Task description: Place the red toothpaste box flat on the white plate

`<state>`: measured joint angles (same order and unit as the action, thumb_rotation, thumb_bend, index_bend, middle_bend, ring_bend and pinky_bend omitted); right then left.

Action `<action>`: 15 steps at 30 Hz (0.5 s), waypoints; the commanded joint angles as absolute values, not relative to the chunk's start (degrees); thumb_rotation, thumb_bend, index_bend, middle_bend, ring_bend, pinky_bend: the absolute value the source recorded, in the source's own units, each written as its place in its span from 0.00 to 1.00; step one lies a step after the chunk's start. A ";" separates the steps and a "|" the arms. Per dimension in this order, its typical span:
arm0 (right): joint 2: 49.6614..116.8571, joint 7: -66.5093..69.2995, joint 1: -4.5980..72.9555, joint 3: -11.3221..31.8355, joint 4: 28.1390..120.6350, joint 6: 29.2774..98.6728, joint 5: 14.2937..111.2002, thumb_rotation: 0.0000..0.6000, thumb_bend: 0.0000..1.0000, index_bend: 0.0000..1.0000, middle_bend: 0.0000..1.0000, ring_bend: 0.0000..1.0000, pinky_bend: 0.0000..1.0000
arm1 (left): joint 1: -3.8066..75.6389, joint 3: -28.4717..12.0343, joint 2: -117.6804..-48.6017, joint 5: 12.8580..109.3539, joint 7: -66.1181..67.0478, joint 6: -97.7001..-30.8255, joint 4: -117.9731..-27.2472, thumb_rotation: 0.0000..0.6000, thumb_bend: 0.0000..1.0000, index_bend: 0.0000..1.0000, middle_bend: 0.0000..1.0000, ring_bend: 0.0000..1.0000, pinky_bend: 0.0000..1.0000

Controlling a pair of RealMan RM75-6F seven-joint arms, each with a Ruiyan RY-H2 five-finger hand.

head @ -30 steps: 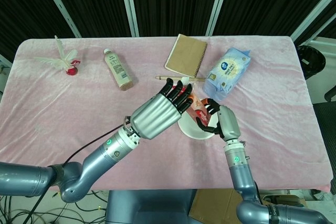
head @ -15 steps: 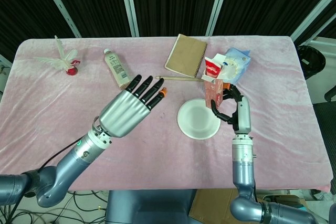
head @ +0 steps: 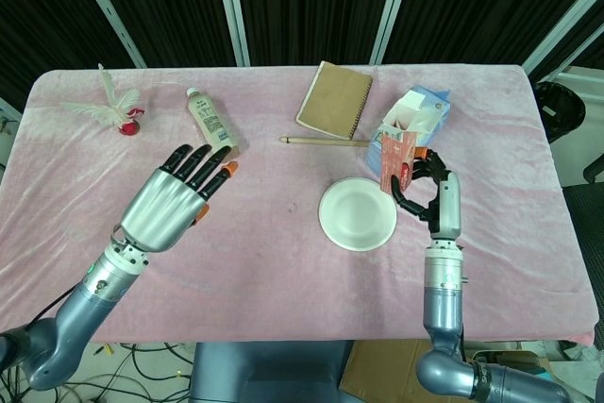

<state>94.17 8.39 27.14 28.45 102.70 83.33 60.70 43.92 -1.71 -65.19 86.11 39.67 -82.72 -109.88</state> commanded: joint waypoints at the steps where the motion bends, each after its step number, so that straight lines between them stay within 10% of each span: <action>1: 92.71 5.78 26.91 27.22 102.22 81.68 59.80 1.00 0.48 0.49 0.52 0.51 0.55 | 40.53 0.75 -64.83 88.87 36.57 -84.35 -107.42 1.00 0.00 0.22 0.18 0.20 0.30; 15: 89.56 -4.90 25.25 16.38 95.11 75.37 60.43 1.00 0.48 0.49 0.51 0.51 0.55 | 24.35 7.32 -66.27 90.69 23.38 -92.31 -100.52 1.00 0.00 0.19 0.14 0.14 0.22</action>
